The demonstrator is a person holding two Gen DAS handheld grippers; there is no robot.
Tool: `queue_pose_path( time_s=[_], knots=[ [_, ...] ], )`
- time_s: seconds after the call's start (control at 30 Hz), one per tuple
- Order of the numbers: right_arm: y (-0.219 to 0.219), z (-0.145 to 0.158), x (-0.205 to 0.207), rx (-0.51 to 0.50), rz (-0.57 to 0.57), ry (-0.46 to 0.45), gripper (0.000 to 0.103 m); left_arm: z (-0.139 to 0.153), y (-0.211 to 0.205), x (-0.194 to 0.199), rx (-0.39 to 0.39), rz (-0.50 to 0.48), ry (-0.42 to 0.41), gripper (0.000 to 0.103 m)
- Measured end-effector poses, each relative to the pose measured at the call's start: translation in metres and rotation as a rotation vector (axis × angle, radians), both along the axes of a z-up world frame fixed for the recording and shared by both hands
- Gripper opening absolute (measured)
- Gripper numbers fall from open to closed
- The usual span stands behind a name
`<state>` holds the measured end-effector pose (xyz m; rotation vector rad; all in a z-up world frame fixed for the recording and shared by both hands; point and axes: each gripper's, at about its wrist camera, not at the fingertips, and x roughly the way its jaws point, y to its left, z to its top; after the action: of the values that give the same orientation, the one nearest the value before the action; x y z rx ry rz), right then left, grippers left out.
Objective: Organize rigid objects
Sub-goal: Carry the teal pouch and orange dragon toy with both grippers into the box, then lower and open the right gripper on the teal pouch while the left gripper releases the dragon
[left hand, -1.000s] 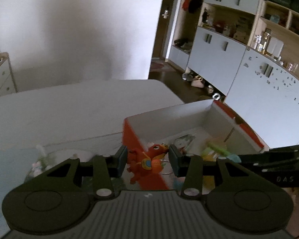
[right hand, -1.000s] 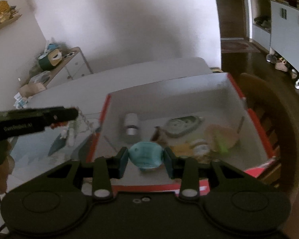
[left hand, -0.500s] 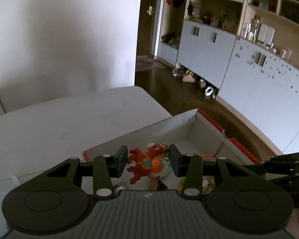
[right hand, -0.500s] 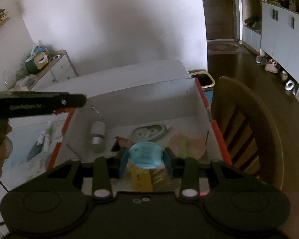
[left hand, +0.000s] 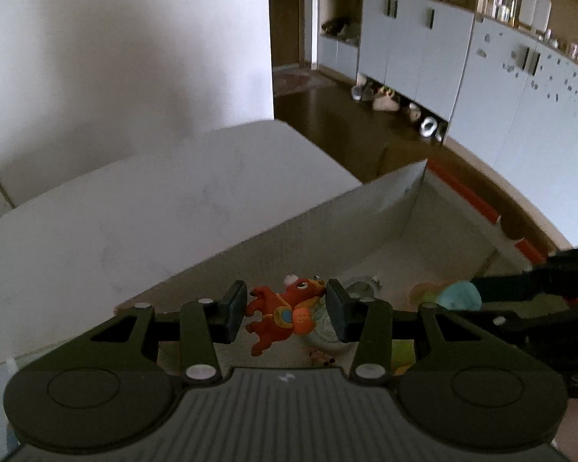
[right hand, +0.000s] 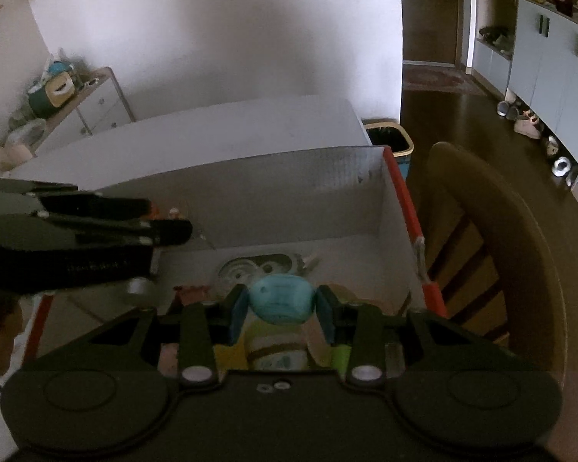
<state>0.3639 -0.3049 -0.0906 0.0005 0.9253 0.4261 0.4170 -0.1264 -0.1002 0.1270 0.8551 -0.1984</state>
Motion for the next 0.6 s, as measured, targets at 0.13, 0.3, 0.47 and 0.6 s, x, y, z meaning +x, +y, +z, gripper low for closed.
queue_pose_path(
  time_s=[0.13, 0.3, 0.47, 0.6],
  knots=[
    [0.007, -0.006, 0.01, -0.03, 0.009, 0.015, 0.037, -0.014, -0.004, 0.008, 0.032, -0.002, 0.041, 0.044],
    [0.013, -0.012, 0.015, -0.076, 0.029, 0.044, 0.037, -0.028, -0.004, 0.014, 0.068, -0.003, 0.085, 0.044],
    [0.014, -0.017, 0.016, -0.087, 0.029, 0.072, 0.037, -0.037, -0.003, 0.019, 0.084, -0.002, 0.137, 0.044],
    [0.014, -0.016, 0.016, -0.089, 0.037, 0.075, 0.037, -0.042, -0.005, 0.024, 0.093, -0.001, 0.185, 0.044]
  ],
)
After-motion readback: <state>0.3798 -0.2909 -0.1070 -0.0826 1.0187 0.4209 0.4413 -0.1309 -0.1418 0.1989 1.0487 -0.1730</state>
